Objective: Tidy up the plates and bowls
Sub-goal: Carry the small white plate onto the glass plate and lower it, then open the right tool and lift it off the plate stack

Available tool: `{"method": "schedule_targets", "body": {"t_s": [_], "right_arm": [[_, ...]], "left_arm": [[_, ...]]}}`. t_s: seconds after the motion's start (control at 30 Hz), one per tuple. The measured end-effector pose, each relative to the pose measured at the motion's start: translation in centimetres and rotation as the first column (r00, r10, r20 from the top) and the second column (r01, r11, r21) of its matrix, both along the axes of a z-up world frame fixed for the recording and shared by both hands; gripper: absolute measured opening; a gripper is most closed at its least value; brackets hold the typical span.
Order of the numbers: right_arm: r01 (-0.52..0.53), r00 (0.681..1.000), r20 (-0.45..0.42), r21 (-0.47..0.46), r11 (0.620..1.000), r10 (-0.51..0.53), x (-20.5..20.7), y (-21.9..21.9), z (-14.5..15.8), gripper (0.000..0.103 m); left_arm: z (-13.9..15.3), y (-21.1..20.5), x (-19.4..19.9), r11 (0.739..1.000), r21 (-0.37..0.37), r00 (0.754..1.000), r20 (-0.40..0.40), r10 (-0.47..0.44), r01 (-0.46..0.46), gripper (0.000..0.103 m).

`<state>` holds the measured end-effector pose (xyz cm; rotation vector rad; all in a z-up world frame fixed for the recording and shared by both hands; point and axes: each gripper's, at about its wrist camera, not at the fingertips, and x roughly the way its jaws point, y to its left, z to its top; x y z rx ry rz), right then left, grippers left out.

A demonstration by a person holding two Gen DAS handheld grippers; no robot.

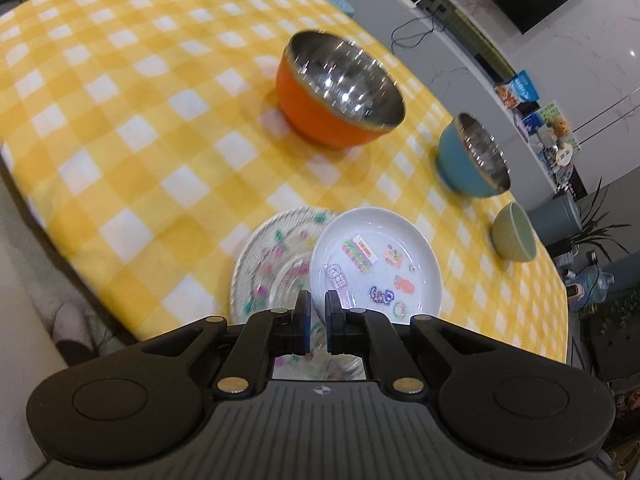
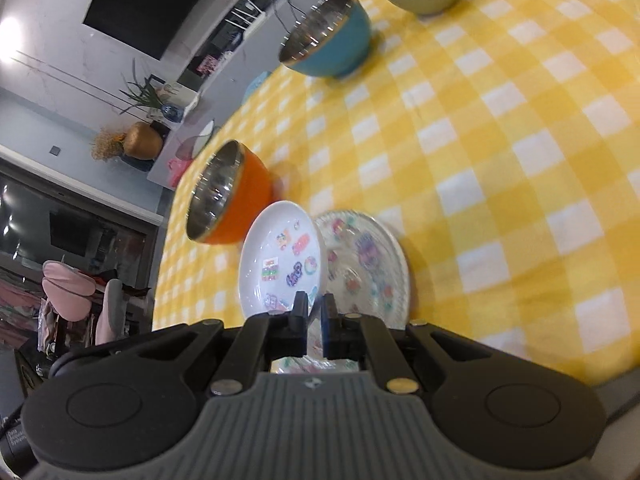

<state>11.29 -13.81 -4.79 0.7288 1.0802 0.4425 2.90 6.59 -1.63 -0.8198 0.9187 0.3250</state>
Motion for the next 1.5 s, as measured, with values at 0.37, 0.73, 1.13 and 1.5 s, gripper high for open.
{"method": "schedule_targets", "body": {"t_s": [0.37, 0.73, 1.13, 1.5], "right_arm": [[-0.015, 0.998, -0.068, -0.006, 1.0, 0.015, -0.6, -0.3, -1.9, 0.004], [-0.027, 0.998, -0.061, -0.025, 0.999, 0.026, -0.6, 0.0, -2.2, 0.005], [-0.028, 0.999, -0.032, -0.036, 0.999, 0.026, -0.7, -0.3, -1.9, 0.015], [-0.024, 1.0, -0.002, -0.04, 0.999, 0.024, -1.4, -1.4, -0.1, 0.03]], "left_arm": [[-1.5, 0.2, -1.0, 0.999, -0.032, 1.0, -0.031, 0.001, -0.002, 0.007], [-1.9, 0.3, -1.2, 1.0, -0.026, 0.999, -0.033, 0.012, -0.013, 0.007], [-1.3, -0.2, -1.3, 1.0, 0.02, 1.0, -0.031, 0.005, -0.004, 0.019], [1.3, -1.5, -1.6, 0.991, 0.133, 1.0, 0.001, -0.024, 0.024, 0.041]]}}
